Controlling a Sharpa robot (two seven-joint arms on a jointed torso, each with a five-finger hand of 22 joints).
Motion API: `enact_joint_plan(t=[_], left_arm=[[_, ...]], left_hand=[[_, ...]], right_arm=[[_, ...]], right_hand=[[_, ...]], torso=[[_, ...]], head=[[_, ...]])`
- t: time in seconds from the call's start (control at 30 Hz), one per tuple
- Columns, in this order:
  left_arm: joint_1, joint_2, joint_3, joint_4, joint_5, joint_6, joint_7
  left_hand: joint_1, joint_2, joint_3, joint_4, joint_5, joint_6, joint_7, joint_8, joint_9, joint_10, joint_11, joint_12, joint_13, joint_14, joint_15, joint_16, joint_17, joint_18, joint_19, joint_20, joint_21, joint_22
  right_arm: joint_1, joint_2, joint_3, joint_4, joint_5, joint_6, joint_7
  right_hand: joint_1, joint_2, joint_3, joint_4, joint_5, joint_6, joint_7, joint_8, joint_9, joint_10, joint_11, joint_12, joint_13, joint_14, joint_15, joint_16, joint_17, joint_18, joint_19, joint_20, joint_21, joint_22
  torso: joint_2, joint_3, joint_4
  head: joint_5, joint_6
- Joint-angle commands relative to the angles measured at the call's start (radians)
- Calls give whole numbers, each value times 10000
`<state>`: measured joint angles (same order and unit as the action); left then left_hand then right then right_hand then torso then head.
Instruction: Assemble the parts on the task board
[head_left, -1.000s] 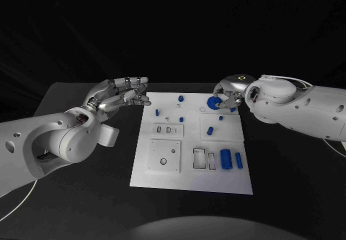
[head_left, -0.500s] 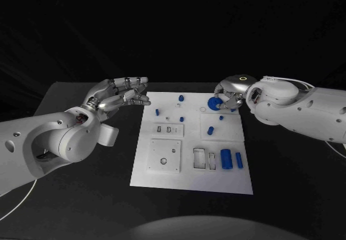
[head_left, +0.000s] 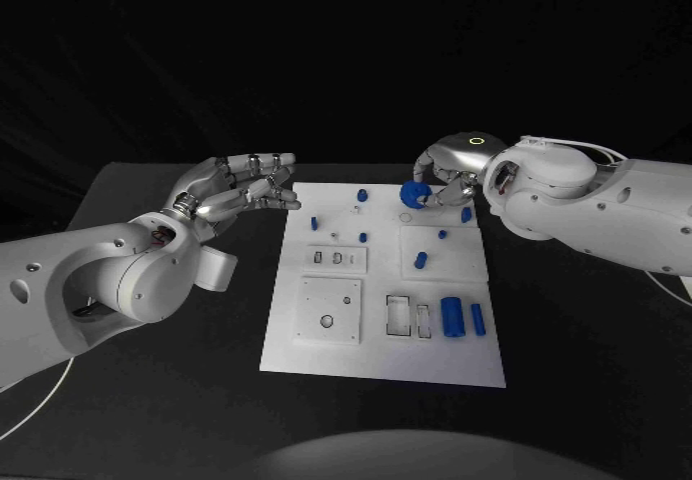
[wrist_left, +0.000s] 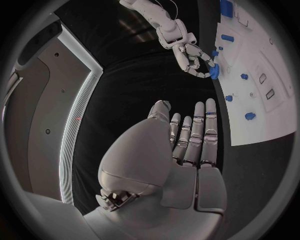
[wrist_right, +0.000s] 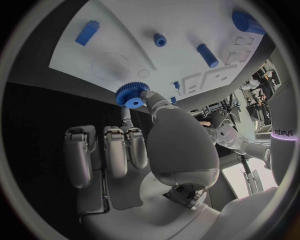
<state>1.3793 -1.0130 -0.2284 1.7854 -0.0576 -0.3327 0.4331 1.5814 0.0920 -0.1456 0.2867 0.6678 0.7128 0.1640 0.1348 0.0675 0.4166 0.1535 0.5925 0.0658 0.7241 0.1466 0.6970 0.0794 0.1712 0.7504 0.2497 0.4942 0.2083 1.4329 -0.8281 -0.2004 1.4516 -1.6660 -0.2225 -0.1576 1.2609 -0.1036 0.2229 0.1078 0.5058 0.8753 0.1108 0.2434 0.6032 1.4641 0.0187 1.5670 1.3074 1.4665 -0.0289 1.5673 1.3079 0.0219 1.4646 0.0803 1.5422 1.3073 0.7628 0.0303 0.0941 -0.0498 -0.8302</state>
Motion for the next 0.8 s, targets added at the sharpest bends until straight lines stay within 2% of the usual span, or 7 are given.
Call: enact_joint_plan(t=[0.03,0.17,0.23,0.37,0.8], left_arm=[[3,23,5,5,-41,188,3],[3,47,5,-10,-56,197,-11],[3,76,5,-25,-61,203,-10],[3,123,5,-40,-66,207,-11],[6,98,4,19,-71,140,-42]], left_hand=[[62,2,33,-1,57,0,47,64,2,1,63,67,-9,-56,19,43,-11,46,-73,-4,-16,12],[66,0,37,3,59,7,52,71,4,14,71,75,-7,-55,19,46,-13,46,-77,-4,-13,13],[66,0,38,3,59,7,52,71,4,15,72,76,-7,-55,19,47,-13,46,-77,-4,-12,13],[66,0,38,3,59,7,52,71,4,15,72,76,-7,-55,19,47,-13,46,-77,-4,-12,13],[72,-3,44,8,61,18,60,81,6,33,81,87,-5,-52,19,53,-16,46,-81,-5,-7,17]], right_arm=[[33,210,2,44,86,185,163],[50,584,5,-96,201,357,218],[52,801,6,-211,242,431,250],[46,1199,7,-448,288,547,299],[-17,2268,9,-1223,357,868,319]], right_hand=[[-17,73,61,10,41,282,-244,-36,-9,1067,-12,38,2634,1043,-57,34,2629,-124,775,-27,3,2508],[-22,80,79,14,51,274,-235,-66,-25,1067,-4,38,2634,1043,-48,34,2629,-119,760,-22,-12,2502],[-20,85,90,14,55,271,-230,-79,-32,1067,-1,38,2634,1043,-44,34,2629,-117,756,-19,-17,2500],[-21,87,107,13,63,265,-217,-108,-48,1067,7,38,2634,1043,-33,34,2629,-116,752,-13,-20,2498],[-24,89,164,5,67,241,-181,-213,-108,1067,38,38,2634,1043,0,34,2629,-106,718,13,-54,2483]], torso=[[-5,9,15],[-3,-8,26],[10,2,16],[16,8,40],[14,14,18]], head=[[28,-52],[-17,-65],[-23,-51],[-45,-68],[45,-143]])
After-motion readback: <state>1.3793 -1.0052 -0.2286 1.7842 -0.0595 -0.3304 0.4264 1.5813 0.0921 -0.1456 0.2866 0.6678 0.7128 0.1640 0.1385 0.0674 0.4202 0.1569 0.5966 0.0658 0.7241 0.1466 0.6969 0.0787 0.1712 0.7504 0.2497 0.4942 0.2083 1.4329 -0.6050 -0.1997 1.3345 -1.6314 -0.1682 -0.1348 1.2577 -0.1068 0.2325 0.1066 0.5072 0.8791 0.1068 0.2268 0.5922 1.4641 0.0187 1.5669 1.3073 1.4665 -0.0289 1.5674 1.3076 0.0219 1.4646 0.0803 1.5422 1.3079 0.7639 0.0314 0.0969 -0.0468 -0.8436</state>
